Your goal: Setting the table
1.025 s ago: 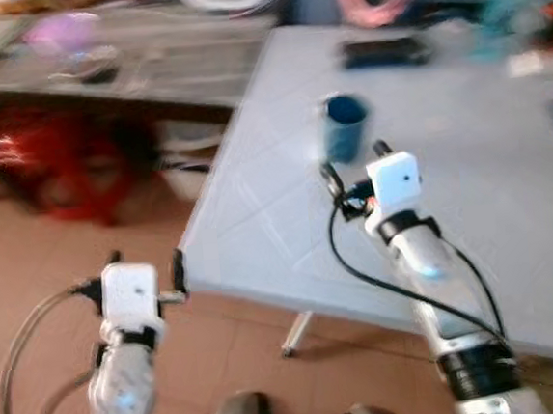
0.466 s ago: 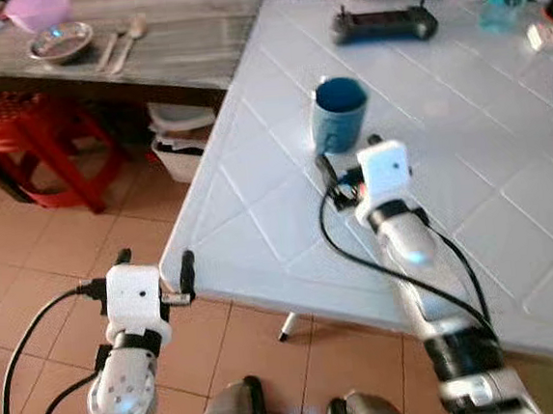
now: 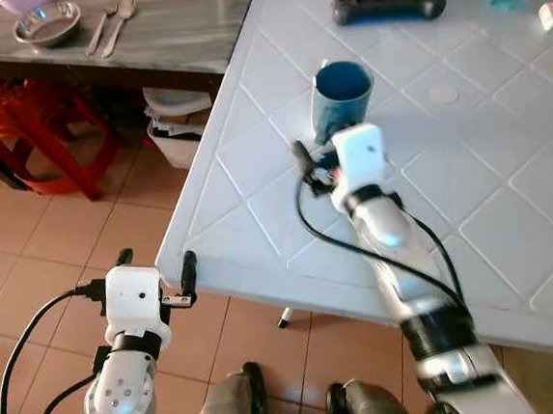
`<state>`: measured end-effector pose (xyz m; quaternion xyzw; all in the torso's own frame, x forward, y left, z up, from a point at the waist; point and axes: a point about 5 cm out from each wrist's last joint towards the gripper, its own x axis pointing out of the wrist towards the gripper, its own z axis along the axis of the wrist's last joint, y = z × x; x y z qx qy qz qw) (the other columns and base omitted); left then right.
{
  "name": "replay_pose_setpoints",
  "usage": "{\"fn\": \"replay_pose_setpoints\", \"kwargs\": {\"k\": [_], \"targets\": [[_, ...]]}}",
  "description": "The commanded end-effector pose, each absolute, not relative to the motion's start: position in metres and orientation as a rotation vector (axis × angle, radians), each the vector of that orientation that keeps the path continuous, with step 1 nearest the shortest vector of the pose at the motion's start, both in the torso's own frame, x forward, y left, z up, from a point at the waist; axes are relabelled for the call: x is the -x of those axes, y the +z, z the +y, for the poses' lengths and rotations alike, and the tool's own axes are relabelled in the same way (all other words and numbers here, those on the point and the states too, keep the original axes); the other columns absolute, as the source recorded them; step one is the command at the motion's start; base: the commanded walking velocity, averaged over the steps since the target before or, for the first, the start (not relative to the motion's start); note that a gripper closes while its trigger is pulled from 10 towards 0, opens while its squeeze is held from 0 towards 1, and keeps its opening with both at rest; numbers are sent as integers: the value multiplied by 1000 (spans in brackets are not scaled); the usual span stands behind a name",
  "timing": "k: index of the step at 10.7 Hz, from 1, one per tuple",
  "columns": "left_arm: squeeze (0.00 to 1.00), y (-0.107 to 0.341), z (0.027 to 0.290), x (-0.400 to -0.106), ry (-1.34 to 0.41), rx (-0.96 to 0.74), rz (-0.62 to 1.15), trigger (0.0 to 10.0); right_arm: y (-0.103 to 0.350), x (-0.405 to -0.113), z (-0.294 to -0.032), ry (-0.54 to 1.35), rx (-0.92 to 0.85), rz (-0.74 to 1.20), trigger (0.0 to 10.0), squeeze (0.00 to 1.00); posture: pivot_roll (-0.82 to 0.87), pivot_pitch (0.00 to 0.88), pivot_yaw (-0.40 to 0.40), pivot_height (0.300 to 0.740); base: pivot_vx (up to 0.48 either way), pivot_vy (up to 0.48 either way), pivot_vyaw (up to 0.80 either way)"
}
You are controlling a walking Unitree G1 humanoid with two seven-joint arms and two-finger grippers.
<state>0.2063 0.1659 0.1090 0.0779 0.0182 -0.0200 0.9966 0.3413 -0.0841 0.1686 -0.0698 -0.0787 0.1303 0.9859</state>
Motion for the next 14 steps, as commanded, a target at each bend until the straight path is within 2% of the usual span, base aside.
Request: {"fn": "replay_pose_setpoints", "kwargs": {"k": [1, 4, 9, 11, 14], "targets": [[0, 102, 168, -203, -42, -161, 84, 10000, 171, -343, -77, 268, 134, -152, 10000, 0, 113, 255, 58, 740, 0, 0, 0], [0, 102, 165, -203, -51, -146, 87, 10000, 174, -347, -88, 189, 131, -156, 10000, 0, 113, 255, 57, 740, 0, 0, 0], [0, 101, 166, -203, -58, -149, 90, 10000, 176, -357, -143, -12, 171, -144, 10000, 0, 114, 254, 65, 740, 0, 0, 0], [0, 101, 167, -203, -58, -152, 91, 10000, 176, -359, -147, -21, 177, -146, 10000, 0, 116, 251, 67, 740, 0, 0, 0], [0, 101, 168, -203, -58, -160, 94, 10000, 182, -367, -131, 62, 179, -164, 10000, 0, 122, 253, 70, 740, 0, 0, 0]]}}
